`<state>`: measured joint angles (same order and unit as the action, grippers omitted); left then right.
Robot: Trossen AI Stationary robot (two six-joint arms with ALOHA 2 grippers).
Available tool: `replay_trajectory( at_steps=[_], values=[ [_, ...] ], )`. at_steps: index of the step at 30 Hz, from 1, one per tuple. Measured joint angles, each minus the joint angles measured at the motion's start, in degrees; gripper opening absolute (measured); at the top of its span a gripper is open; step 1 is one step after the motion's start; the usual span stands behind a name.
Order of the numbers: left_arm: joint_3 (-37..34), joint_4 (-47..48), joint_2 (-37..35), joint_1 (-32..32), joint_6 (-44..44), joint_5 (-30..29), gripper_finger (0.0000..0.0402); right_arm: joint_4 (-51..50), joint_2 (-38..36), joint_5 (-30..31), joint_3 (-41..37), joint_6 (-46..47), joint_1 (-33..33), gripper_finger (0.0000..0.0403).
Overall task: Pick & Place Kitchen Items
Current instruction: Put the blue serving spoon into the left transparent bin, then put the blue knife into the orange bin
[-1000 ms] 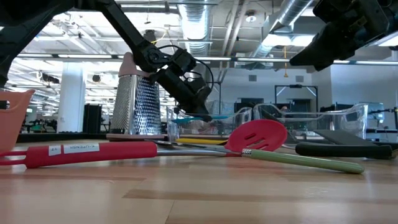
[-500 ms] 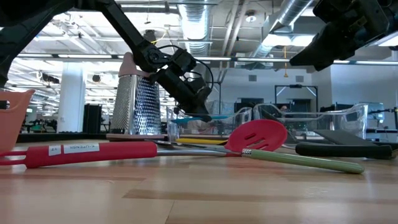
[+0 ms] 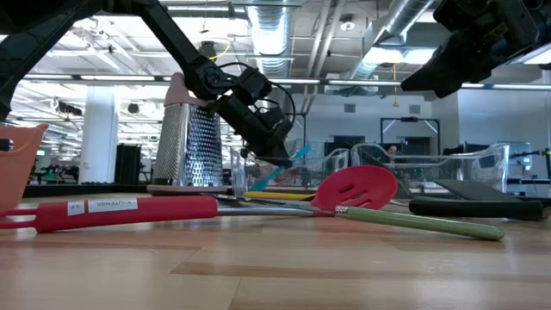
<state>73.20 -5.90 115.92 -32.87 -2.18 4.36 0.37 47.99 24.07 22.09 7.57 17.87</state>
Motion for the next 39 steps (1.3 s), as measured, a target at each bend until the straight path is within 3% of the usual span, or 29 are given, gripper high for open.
replay_trajectory(
  at_steps=[9, 18, 23, 28, 33, 39],
  values=[
    [0.0, -0.5, 0.0, -0.2, 0.1, 0.0, 0.0030, 0.0, 0.0, 0.0, 0.0, 0.0, 0.0, 0.0001],
    [0.0, -0.5, 0.0, -0.2, 0.0, 0.0, 0.0083, 0.0, 0.0, 0.0, 0.0, 0.0, 0.0, 0.0001],
    [0.0, -0.6, 0.0, -0.2, 0.1, 0.0, 0.0091, 0.0, 0.0, 0.0, 0.0, 0.0, 0.0, 0.0001],
    [0.0, -1.8, -0.2, 0.0, 0.3, 0.8, 0.0062, 0.0, 0.0, 0.0, 0.0, 0.0, 0.0, 0.0001],
    [0.0, -6.0, -0.3, 0.4, 0.3, 6.5, 0.0008, 0.0, 0.0, -0.1, 0.0, 0.0, 0.0, 0.0001],
    [0.0, -7.1, -1.0, 2.1, 5.0, 7.5, 0.0003, 0.0, 0.0, -0.1, 0.0, 0.0, 0.0, 0.0001]
  ],
)
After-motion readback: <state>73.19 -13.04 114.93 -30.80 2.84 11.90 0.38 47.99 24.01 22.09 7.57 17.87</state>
